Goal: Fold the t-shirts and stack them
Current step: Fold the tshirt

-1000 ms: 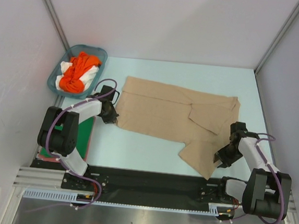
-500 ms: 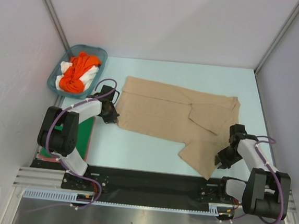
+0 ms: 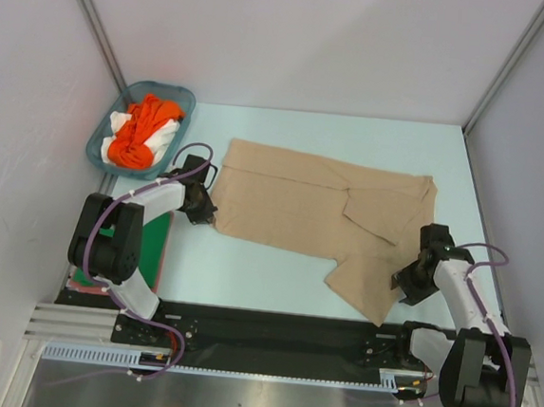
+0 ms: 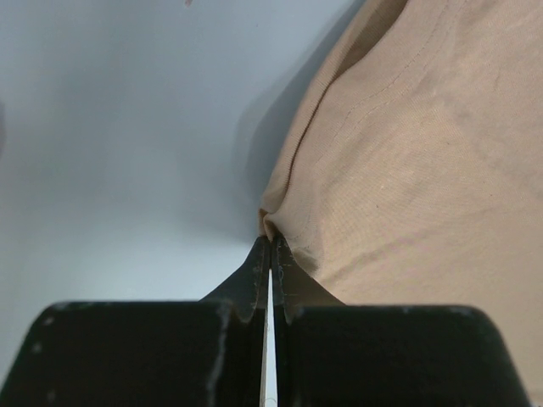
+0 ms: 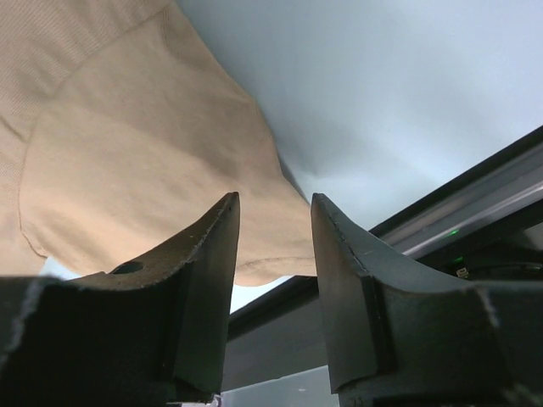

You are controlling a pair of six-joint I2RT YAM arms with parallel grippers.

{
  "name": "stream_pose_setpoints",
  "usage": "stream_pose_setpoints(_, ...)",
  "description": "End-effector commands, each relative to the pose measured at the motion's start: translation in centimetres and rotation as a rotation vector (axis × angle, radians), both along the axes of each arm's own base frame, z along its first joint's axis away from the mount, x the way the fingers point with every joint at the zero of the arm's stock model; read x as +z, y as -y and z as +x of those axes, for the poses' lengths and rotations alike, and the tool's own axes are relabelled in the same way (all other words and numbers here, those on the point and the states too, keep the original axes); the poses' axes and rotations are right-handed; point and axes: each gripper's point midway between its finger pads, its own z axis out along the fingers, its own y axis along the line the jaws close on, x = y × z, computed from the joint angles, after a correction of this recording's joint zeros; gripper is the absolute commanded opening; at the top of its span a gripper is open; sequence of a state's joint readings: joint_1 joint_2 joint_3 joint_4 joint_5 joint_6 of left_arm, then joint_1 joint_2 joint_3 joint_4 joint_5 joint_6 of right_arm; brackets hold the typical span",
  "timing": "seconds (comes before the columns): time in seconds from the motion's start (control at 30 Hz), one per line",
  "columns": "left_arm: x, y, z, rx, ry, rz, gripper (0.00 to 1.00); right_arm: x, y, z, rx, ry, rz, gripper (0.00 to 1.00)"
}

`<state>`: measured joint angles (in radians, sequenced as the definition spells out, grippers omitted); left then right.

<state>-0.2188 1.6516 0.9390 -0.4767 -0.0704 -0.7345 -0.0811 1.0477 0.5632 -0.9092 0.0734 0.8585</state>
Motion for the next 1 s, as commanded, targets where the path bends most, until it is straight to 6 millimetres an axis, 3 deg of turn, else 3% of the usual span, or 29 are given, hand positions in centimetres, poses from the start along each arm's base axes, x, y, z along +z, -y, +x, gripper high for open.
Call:
stream_pose_setpoints(0.0,1.3,0.7,1.0,0.003,0.054,-0.030,0.00,0.2,-0.1,1.3,0.003,0.014,0.004,0.45)
stream_pose_setpoints(0.2,1.2,0.7,0.9,0.006,0.053,-0.030,0.00,-1.7,-0.4,0.5,-0.016,-0.037,0.008,0.41)
stream_pose_setpoints(0.3,1.3,0.7,0.9,0.006,0.057,-0.031,0.00,-2.4,-0.3,0.5,-0.038,-0.033,0.009,0.35)
stream_pose_setpoints(0.4,1.5,0.5,0.8,0.006,0.062,-0.024,0.00,-2.2,-0.4,0.2,-0.042,-0.056,0.009,0.03)
stream_pose_setpoints(0.43,1.9,0.4,0.9,0.007,0.073,-0.024,0.00,-1.9,-0.3,0.1,-0.045,-0.057,0.001,0.00)
stream_pose_setpoints(0.53,2.3,0.3,0.7,0.005,0.085,-0.017,0.00,-0.3,0.0,0.3,-0.045,-0.032,-0.014,0.00)
stream_pose_setpoints(0.7,3.6,0.3,1.0,-0.005,0.111,-0.018,0.00,2.9,0.5,2.6,0.021,0.077,-0.016,0.00)
stream_pose_setpoints(0.83,4.9,0.5,2.0,-0.009,0.145,-0.024,0.00,6.6,1.6,6.3,0.070,0.174,-0.043,0.00)
stream_pose_setpoints(0.97,5.9,0.8,3.8,-0.010,0.169,-0.021,0.00,8.9,3.1,9.3,0.094,0.220,-0.072,0.00)
